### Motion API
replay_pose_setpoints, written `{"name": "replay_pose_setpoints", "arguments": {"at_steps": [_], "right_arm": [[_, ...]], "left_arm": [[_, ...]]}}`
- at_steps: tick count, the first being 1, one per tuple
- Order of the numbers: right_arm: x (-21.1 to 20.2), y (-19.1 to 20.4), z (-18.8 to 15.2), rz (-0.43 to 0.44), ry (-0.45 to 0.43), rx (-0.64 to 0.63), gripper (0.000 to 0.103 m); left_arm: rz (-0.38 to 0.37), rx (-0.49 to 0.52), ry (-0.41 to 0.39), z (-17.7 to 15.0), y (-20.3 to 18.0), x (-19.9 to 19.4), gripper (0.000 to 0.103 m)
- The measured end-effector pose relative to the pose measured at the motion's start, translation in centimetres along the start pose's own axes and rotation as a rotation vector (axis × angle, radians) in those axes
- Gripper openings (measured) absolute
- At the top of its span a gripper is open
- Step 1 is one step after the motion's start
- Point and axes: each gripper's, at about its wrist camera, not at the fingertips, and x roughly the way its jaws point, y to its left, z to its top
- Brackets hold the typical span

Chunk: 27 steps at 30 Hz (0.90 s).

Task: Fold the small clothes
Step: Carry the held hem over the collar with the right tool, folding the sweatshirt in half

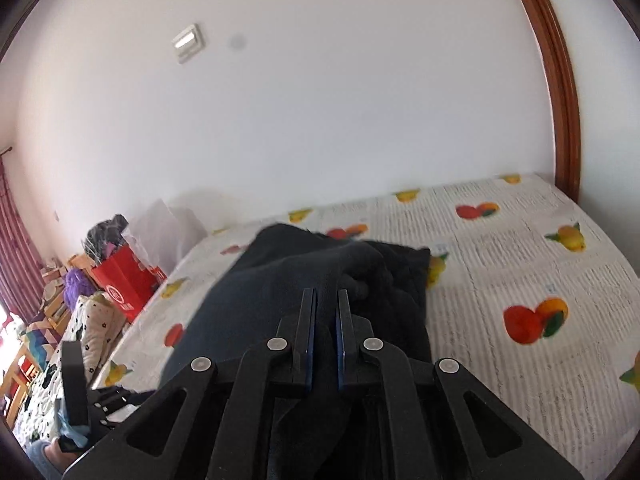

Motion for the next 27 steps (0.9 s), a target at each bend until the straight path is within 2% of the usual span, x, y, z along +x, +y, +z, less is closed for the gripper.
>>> {"name": "replay_pose_setpoints", "arguments": {"at_steps": [3,5,7,10,14,16,18,20,25,27], "right_arm": [[2.7,-1.7,-2.4,-0.066,0.108,0.016,0.008],[3.8,-2.3,-3.7,-0.082,0.149,0.043,0.008],[4.1,-2.5,-4.1,-0.094,0.153,0.058,0.008],[3.9,-2.5,-4.1,-0.09,0.152,0.071,0.008],[3.8,-2.3,-3.8,-0.087,0.163,0.071,0.008],[3.6,-2.2,-3.7,-0.084,0.16,0.068,0.008],[3.2,-2.0,-3.4,-0.08,0.153,0.06,0.008],[2.7,-1.7,-2.9,-0.075,0.135,0.046,0.008],[-0.4,-1.4,-0.9,-0.025,0.011,0.031,0.007],[-1.2,-2.1,-0.6,-0.049,-0.025,0.046,0.007]], "left_arm": [[-0.01,0.005,-0.007,-0.1,0.1,-0.1,0.059],[-0.023,0.037,-0.03,-0.1,-0.3,-0.6,0.059],[-0.029,0.088,-0.089,-0.4,-1.3,-1.7,0.071],[-0.041,0.123,-0.089,-0.1,-3.2,-1.6,0.073],[0.004,0.118,-0.064,0.5,-4.7,-0.3,0.073],[0.006,0.084,-0.02,0.7,-4.6,0.7,0.075],[-0.03,0.023,0.002,0.7,-3.8,1.1,0.075],[-0.013,0.021,0.007,0.6,-3.8,1.2,0.076],[-0.005,0.019,0.021,0.7,-3.5,1.3,0.076],[-0.004,0.021,0.022,0.7,-3.3,1.4,0.076]]}}
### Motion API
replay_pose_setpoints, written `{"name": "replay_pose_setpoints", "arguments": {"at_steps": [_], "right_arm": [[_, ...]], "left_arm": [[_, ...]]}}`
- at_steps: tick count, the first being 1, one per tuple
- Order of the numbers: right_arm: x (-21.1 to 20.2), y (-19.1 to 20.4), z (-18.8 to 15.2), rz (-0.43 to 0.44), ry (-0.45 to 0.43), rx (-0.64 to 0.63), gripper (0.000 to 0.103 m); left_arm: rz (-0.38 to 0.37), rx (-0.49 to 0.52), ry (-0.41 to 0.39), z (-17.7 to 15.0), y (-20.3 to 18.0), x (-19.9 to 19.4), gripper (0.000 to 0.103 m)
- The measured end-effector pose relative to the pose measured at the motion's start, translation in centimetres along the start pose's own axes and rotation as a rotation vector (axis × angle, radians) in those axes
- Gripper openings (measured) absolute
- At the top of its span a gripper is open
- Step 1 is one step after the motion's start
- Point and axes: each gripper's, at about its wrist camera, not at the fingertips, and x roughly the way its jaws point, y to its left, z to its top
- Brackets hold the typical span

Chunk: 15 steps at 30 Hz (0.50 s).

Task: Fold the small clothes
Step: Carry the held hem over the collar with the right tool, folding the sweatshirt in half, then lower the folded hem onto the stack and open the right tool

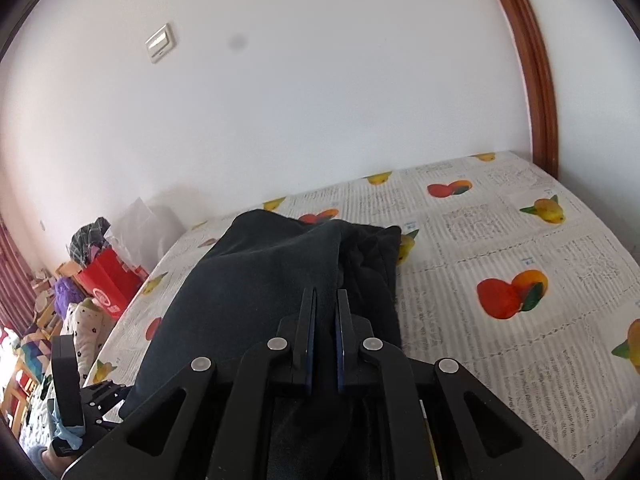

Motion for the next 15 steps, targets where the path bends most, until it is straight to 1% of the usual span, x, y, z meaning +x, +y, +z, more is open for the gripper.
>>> {"name": "replay_pose_setpoints", "arguments": {"at_steps": [1,3,5,6,7,9,12,14,15], "right_arm": [[0.0,-0.6,-0.2,-0.028,0.0,0.004,0.007],[1.2,-2.2,-1.0,-0.076,0.052,0.021,0.007],[2.8,-4.0,-2.1,-0.09,0.131,0.086,0.007],[3.5,-4.5,-2.6,-0.097,0.165,0.099,0.007],[3.9,-4.6,-3.0,-0.102,0.178,0.102,0.008],[3.7,-4.3,-2.9,-0.106,0.185,0.076,0.009],[2.6,-3.8,-2.3,-0.136,0.194,0.044,0.011],[1.3,-3.7,-1.9,-0.16,0.18,0.037,0.012],[0.4,-3.6,-1.7,-0.188,0.163,0.031,0.012]], "left_arm": [[0.0,-0.002,-0.001,0.0,0.1,0.0,0.076],[-0.001,0.001,-0.002,0.2,0.4,0.4,0.076],[-0.001,0.0,-0.003,0.2,0.5,0.4,0.076],[-0.001,-0.003,-0.002,0.2,0.5,0.5,0.076],[0.0,-0.007,-0.001,0.3,0.5,0.5,0.076],[-0.001,-0.008,0.003,0.0,0.7,0.8,0.076],[-0.027,-0.003,0.009,-0.4,1.3,-0.1,0.076],[-0.035,0.003,0.008,-0.9,1.6,-0.7,0.076],[-0.045,0.002,0.008,-1.5,2.0,-1.3,0.074]]}}
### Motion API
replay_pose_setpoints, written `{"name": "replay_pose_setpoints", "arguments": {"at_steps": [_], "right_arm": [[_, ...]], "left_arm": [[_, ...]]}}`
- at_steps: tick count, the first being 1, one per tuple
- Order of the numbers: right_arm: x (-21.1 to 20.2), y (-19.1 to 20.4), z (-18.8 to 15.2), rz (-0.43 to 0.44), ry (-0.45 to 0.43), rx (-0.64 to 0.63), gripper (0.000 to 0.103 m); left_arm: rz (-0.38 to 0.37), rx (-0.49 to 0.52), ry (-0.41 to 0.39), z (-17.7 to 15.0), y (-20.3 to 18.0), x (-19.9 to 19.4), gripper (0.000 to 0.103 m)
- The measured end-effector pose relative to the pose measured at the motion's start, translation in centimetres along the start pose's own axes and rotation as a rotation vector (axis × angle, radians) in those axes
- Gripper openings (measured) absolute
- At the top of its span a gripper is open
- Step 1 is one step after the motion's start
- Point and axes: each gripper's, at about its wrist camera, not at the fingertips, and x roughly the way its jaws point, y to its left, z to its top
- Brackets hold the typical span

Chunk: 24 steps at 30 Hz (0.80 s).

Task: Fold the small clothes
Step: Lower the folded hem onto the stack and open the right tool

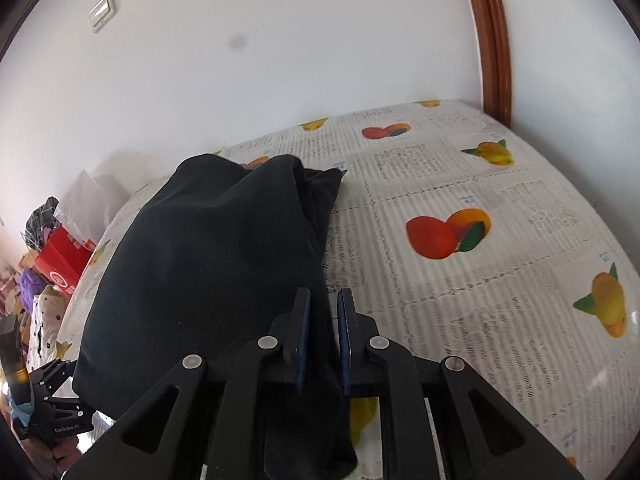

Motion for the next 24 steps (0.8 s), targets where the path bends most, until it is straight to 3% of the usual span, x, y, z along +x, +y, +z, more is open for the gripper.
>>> {"name": "replay_pose_setpoints", "arguments": {"at_steps": [6,10,12,15,18,22,24], "right_arm": [[-2.7,1.2,-1.7,0.028,-0.036,-0.056,0.016],[-1.0,0.8,-4.1,-0.093,0.032,-0.098,0.016],[-1.2,-0.2,-4.5,-0.097,0.054,-0.067,0.016],[-2.5,-0.9,-3.5,-0.07,0.056,-0.03,0.016],[-3.3,-0.4,-1.7,-0.074,0.045,-0.045,0.017],[-3.0,1.0,1.2,-0.055,0.043,-0.079,0.041],[-2.3,1.8,2.7,-0.043,0.037,-0.1,0.045]], "left_arm": [[-0.061,0.041,-0.057,-1.3,-0.6,-4.0,0.072],[-0.041,0.06,-0.129,-0.8,-0.9,-6.8,0.073],[-0.022,0.043,-0.142,-0.1,-0.5,-7.1,0.074],[0.048,0.01,-0.108,1.1,0.5,-5.4,0.073],[0.027,-0.02,-0.013,1.2,1.1,-2.7,0.074],[0.023,0.009,0.011,0.9,0.9,-2.2,0.074],[-0.008,0.007,0.013,1.4,1.1,-2.9,0.073]]}}
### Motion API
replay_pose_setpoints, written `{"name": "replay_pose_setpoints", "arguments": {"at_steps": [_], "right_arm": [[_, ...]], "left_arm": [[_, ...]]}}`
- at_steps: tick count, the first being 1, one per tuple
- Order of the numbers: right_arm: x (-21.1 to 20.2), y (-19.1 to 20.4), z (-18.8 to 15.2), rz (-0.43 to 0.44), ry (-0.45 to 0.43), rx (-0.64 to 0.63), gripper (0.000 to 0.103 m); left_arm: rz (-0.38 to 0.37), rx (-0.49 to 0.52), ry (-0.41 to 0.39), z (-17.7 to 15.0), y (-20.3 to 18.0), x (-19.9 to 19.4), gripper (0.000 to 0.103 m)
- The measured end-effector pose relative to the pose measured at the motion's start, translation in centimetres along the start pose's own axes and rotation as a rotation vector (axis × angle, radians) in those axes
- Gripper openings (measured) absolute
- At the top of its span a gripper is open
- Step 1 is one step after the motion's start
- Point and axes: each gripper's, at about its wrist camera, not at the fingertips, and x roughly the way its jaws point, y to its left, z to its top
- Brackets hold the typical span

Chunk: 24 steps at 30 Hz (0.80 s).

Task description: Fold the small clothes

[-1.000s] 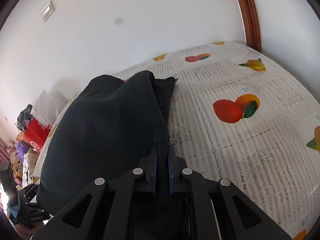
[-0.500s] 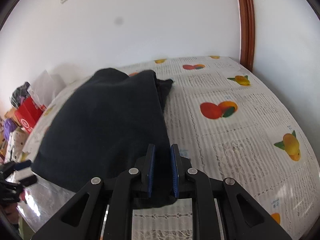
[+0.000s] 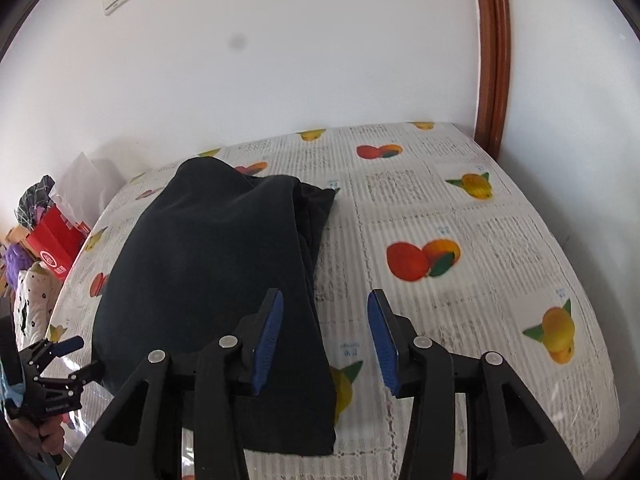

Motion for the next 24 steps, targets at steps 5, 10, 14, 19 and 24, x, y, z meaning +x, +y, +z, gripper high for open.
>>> {"name": "replay_pose_setpoints", "arguments": {"at_steps": [5,10,14,19,24], "right_arm": [[3.3,1.9,4.9,0.077,0.027,-0.02,0.049],[9.1,3.3,9.0,0.12,0.097,0.005,0.049],[13.5,3.2,10.8,0.14,0.162,0.033,0.049],[19.0,1.9,11.5,0.181,0.284,0.147,0.046],[17.8,2.3,12.6,0.323,0.138,0.095,0.008]], "left_arm": [[-0.026,-0.035,-0.038,2.8,1.5,-1.2,0.073],[-0.004,-0.038,-0.041,6.2,2.4,0.5,0.073],[-0.052,-0.036,-0.04,8.0,2.7,2.1,0.073],[-0.129,0.004,-0.029,8.8,1.5,4.2,0.074],[-0.128,0.0,0.026,8.5,1.3,6.5,0.077]]}}
